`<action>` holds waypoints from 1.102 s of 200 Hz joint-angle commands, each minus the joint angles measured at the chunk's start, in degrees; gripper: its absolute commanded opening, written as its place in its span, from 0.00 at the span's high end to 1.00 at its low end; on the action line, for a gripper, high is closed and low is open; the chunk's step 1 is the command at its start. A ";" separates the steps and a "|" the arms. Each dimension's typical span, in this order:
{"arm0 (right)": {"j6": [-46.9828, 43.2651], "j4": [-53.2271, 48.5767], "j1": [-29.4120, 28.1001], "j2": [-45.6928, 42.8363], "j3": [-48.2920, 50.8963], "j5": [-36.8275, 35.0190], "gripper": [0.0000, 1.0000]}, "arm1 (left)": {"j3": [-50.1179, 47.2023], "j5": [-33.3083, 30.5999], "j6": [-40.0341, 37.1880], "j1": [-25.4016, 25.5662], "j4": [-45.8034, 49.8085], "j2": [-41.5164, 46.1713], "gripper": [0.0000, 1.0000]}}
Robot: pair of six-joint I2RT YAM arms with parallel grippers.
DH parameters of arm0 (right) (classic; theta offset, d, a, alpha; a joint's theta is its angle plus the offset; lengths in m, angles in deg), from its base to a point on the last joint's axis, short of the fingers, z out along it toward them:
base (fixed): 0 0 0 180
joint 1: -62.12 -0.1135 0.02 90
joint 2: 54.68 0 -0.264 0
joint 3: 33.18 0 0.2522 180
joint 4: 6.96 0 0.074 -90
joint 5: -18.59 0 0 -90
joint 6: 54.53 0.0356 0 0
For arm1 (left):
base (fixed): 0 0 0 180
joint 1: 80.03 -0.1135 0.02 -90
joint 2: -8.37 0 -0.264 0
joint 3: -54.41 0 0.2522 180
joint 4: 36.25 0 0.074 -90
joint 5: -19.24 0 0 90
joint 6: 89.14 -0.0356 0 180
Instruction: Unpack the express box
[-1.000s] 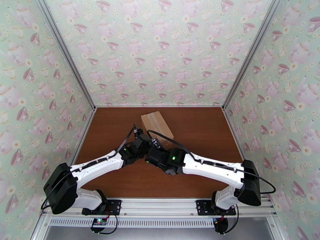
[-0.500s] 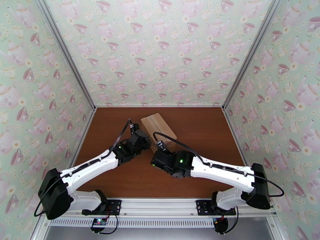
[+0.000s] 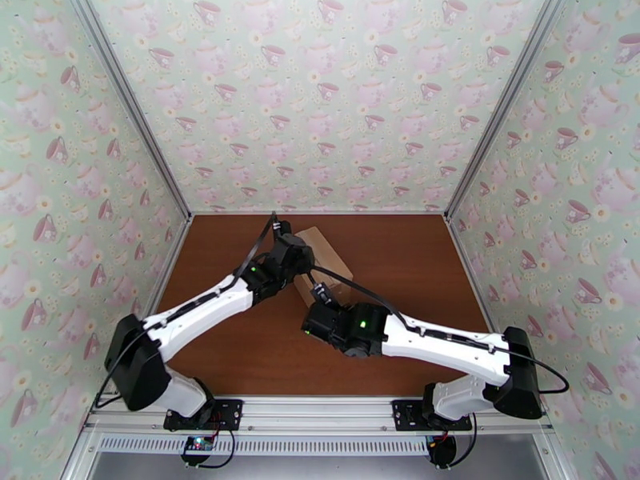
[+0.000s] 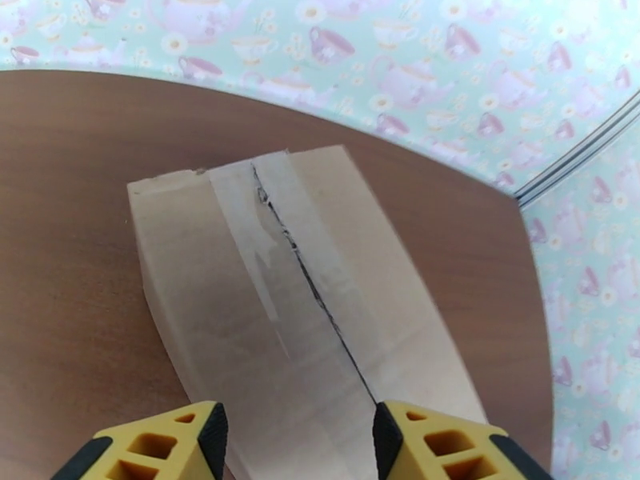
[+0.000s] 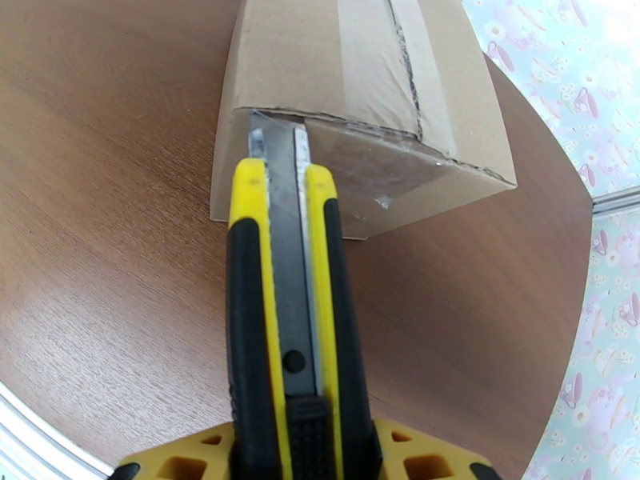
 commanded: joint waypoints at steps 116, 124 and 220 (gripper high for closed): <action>5.97 -5.02 -1.43 -6.38 3.25 -0.65 1.00 | 5.85 -2.18 -4.23 -3.53 1.83 -9.89 0.50; 6.48 -5.35 -1.49 -6.90 3.51 -0.63 1.00 | 6.01 -2.49 -4.66 -3.52 1.91 -9.74 0.50; 13.43 -6.54 3.99 -13.41 5.22 1.80 1.00 | 4.26 0.56 -4.77 -3.30 3.75 1.08 0.50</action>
